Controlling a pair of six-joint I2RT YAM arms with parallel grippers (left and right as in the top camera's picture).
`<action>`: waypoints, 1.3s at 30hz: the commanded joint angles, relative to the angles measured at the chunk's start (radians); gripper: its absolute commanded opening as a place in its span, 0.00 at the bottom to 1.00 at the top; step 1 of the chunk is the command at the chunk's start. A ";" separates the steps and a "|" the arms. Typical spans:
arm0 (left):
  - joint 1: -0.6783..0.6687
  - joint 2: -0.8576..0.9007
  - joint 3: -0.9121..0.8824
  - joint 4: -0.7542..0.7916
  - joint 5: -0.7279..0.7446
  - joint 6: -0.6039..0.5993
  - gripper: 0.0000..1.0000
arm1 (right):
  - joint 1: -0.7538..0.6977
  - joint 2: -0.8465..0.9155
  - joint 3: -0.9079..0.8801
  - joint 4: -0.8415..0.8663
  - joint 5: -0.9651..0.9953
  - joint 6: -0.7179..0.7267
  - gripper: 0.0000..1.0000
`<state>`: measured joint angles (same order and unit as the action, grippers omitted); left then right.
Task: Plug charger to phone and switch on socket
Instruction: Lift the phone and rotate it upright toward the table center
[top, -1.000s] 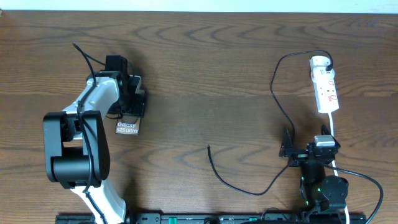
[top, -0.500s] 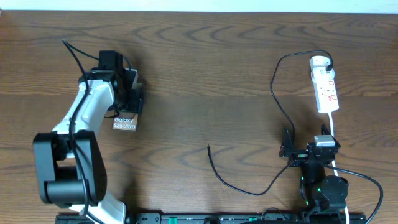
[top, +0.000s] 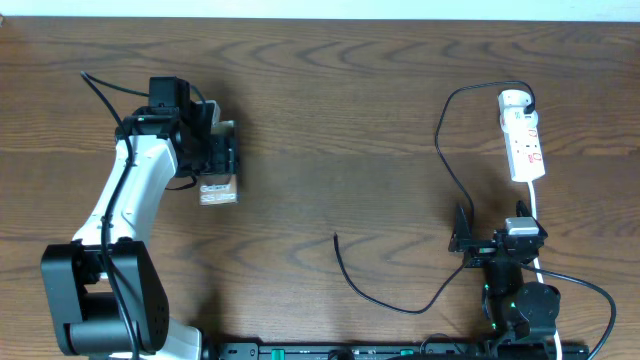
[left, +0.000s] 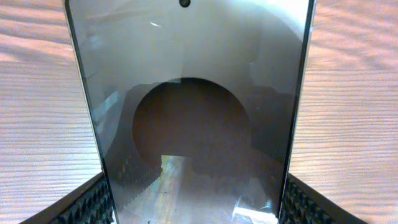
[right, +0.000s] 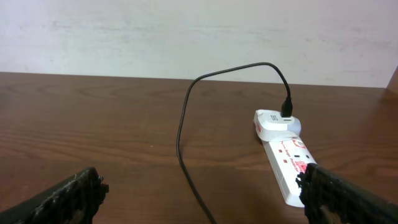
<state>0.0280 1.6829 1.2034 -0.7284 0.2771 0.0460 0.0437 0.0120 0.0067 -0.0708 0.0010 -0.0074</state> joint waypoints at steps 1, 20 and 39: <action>-0.001 -0.026 0.003 0.000 0.214 -0.137 0.07 | 0.008 -0.005 -0.001 -0.004 0.012 0.011 0.99; 0.000 -0.026 0.003 0.001 0.766 -0.804 0.07 | 0.008 -0.005 -0.001 -0.004 0.012 0.011 0.99; 0.000 -0.026 0.003 0.001 1.030 -1.405 0.07 | 0.008 -0.005 -0.001 -0.004 0.012 0.011 0.99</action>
<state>0.0280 1.6829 1.2037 -0.7284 1.2236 -1.2350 0.0437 0.0120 0.0067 -0.0708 0.0010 -0.0074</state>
